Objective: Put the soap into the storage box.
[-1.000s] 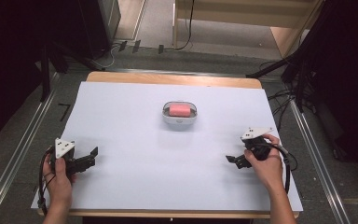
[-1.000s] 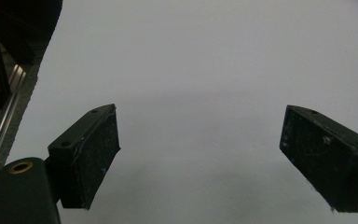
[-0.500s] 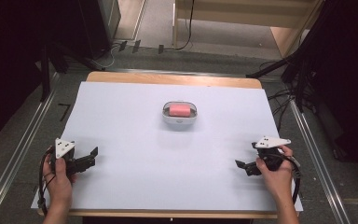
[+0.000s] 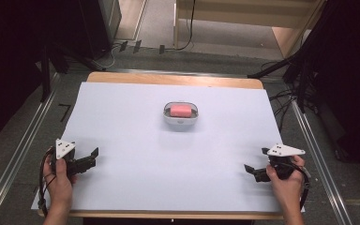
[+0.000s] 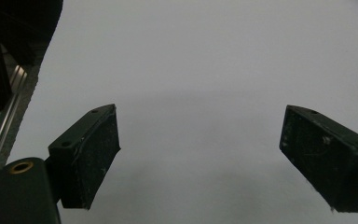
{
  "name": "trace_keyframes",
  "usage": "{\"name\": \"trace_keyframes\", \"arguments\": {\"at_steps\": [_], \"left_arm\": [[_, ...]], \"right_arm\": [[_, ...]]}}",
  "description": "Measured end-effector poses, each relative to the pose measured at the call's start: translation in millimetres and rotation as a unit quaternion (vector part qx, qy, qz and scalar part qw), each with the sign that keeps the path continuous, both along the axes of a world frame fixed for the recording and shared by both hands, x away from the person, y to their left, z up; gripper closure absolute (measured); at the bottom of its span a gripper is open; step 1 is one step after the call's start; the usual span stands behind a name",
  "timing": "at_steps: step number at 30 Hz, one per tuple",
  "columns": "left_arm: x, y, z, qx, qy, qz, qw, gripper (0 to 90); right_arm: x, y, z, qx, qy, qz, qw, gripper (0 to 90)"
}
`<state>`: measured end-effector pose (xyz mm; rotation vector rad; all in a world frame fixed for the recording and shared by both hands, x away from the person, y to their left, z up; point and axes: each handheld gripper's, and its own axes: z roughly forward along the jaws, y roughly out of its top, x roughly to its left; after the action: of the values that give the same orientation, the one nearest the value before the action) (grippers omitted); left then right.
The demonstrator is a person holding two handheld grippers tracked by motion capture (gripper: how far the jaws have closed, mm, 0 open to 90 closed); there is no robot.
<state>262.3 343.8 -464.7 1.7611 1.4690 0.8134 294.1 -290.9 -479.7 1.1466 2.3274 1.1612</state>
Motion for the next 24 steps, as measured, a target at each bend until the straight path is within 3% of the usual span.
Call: {"name": "trace_keyframes", "arguments": {"at_steps": [24], "left_arm": [[-0.1, -0.4, 0.0, 0.001, 0.000, 0.001, 1.0000, 12.8]], "right_arm": [[-33.1, -34.5, -6.3, 0.030, -0.017, -0.044, 0.9985, 0.0]]}}
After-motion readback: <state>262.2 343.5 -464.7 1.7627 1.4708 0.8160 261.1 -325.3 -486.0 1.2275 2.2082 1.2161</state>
